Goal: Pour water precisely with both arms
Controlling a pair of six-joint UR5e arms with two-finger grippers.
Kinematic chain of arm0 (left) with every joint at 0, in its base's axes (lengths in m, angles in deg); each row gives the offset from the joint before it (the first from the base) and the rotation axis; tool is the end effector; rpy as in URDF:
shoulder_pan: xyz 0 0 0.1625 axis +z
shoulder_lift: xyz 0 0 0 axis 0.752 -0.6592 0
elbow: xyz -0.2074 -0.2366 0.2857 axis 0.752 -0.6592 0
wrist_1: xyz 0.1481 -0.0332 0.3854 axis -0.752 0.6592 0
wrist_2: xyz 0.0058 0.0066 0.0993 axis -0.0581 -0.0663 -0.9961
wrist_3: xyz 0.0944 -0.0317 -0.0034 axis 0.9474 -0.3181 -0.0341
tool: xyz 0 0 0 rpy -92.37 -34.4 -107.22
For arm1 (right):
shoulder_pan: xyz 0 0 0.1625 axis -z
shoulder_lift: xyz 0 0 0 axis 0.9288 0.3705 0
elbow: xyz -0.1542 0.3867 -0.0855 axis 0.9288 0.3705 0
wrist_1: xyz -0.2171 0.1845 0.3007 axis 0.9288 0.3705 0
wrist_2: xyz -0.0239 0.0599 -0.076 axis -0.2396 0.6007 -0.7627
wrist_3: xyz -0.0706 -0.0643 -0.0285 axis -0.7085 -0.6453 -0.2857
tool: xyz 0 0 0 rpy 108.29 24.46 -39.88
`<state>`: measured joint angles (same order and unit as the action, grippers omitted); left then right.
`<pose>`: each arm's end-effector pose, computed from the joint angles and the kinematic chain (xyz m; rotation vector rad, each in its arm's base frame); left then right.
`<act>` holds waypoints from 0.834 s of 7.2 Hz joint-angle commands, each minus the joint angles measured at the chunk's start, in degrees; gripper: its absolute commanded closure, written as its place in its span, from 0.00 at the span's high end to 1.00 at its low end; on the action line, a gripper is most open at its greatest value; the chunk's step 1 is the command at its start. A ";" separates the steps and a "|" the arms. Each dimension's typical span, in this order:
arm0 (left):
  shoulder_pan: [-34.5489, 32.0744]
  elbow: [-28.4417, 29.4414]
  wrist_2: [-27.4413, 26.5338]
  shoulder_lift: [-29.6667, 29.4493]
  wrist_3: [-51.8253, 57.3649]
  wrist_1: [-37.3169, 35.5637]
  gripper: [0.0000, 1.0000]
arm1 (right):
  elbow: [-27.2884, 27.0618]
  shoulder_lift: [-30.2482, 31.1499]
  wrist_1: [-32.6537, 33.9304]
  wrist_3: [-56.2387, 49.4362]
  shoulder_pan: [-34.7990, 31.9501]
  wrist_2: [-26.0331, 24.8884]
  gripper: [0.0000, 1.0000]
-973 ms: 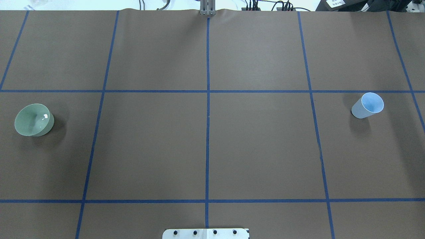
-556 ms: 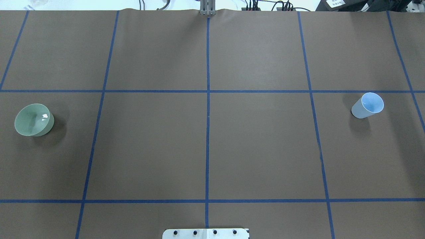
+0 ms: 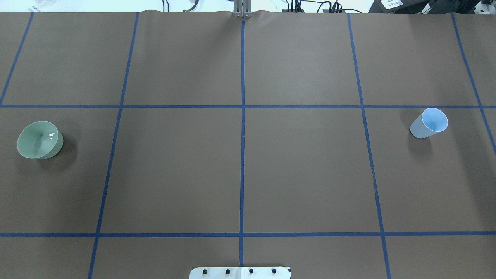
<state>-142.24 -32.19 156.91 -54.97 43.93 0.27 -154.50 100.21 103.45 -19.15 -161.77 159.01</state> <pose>-0.0968 -0.5397 0.5978 0.1592 0.7563 0.1940 0.0962 -0.4969 0.6306 0.0806 -0.7428 -0.0696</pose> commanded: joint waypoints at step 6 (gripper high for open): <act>-0.04 -0.77 -0.03 1.13 0.50 3.24 1.00 | -0.15 -0.01 0.00 0.02 0.00 0.00 1.00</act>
<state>-142.28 -32.93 156.95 -54.21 44.40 3.17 -154.59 100.26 103.45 -19.20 -161.77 158.98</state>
